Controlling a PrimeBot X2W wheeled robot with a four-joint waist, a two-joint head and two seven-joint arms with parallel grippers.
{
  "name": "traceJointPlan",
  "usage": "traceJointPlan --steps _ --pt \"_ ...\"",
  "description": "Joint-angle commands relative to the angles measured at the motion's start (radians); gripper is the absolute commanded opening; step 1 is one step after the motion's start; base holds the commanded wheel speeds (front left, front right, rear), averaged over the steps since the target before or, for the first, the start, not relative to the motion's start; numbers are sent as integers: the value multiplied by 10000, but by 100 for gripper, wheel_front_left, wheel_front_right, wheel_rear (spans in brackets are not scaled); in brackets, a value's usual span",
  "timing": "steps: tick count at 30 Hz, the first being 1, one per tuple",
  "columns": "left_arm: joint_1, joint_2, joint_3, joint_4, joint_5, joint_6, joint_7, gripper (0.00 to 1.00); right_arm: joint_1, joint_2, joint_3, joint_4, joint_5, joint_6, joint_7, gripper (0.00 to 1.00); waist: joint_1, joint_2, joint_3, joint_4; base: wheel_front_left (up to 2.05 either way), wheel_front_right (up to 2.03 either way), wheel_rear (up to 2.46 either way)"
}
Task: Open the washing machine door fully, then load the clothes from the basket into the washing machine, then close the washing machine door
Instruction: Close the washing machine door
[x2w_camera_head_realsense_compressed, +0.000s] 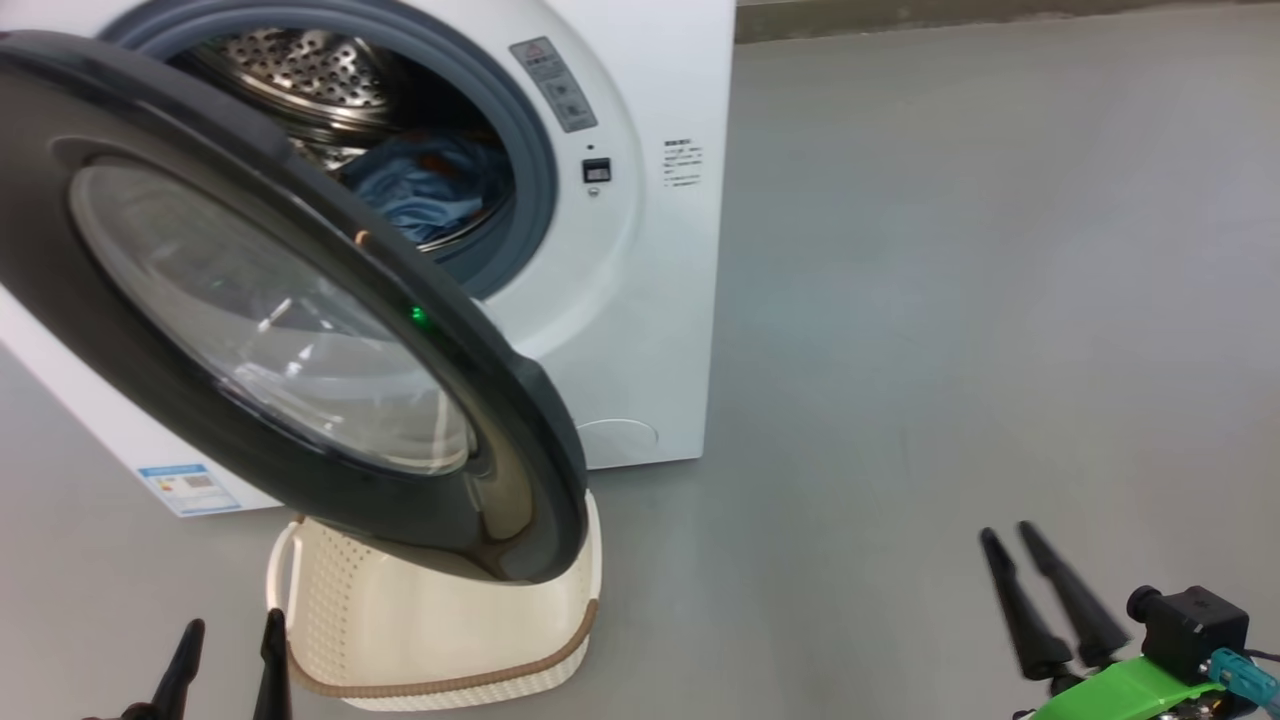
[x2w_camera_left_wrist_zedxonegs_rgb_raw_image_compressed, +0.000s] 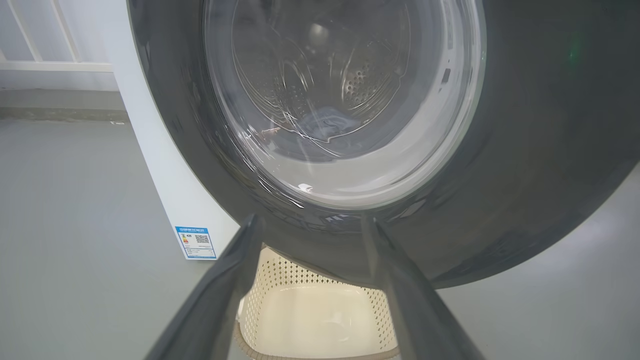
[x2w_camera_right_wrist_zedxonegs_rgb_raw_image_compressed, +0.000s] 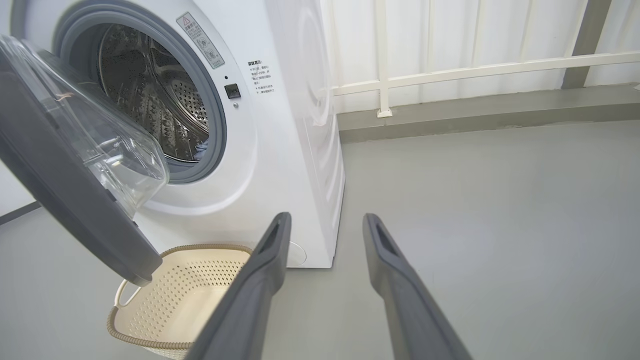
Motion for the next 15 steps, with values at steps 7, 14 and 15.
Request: traceJointPlan --steps 7,14,15 --pt "-149 18 247 -162 -68 -25 -64 100 -425 15 445 -119 56 14 -48 0 0 0 -139 527 0 0 0" --pt "-131 -94 359 -213 -57 -25 -64 100 -1434 112 683 -193 38 14 -48 0 0 0 -239 915 0 0 0" --pt "-132 -105 355 -214 -62 -25 -64 100 -1623 136 764 -231 47 14 -48 0 0 0 -253 968 0 0 0"
